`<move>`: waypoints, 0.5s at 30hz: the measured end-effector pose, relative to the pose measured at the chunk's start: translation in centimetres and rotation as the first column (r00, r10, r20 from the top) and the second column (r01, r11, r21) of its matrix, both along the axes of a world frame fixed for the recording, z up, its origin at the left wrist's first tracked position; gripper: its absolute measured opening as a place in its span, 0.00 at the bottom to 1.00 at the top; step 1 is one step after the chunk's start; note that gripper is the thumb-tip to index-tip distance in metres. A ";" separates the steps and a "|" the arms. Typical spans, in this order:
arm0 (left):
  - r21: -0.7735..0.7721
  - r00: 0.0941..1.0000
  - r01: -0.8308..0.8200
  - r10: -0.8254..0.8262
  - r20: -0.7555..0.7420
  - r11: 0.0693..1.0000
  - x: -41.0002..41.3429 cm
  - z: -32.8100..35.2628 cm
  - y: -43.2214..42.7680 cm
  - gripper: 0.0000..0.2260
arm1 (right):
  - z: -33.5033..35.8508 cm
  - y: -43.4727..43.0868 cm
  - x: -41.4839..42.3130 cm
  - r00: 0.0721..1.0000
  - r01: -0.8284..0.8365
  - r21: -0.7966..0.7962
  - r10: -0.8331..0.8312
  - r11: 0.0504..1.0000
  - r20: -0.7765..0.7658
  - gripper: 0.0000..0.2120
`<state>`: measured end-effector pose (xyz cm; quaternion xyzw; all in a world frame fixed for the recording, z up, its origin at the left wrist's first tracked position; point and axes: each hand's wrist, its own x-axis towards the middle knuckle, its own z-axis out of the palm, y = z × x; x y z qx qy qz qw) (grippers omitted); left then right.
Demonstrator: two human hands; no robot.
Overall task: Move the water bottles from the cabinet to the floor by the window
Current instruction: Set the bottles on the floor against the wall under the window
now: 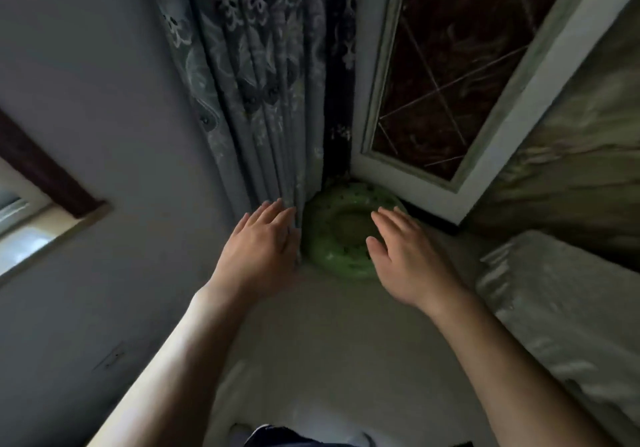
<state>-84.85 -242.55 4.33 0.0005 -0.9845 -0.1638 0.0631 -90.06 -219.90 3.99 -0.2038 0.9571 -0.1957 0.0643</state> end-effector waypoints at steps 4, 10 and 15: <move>-0.010 0.998 0.061 -0.061 0.035 0.998 -2.5 -0.4 4.7 0.27 | 0.4 5.6 -0.6 0.996 0.084 0.020 -0.084 0.996 -0.016 0.26; 0.000 0.982 0.184 -0.183 0.051 0.983 -6.1 0.3 11.2 0.23 | 0.6 12.1 -1.0 0.979 0.205 0.025 -0.205 0.978 -0.013 0.26; 0.012 0.957 0.283 -0.283 0.060 0.959 -9.5 0.0 15.3 0.21 | 0.3 15.9 -2.4 0.954 0.298 0.050 -0.298 0.953 -0.017 0.26</move>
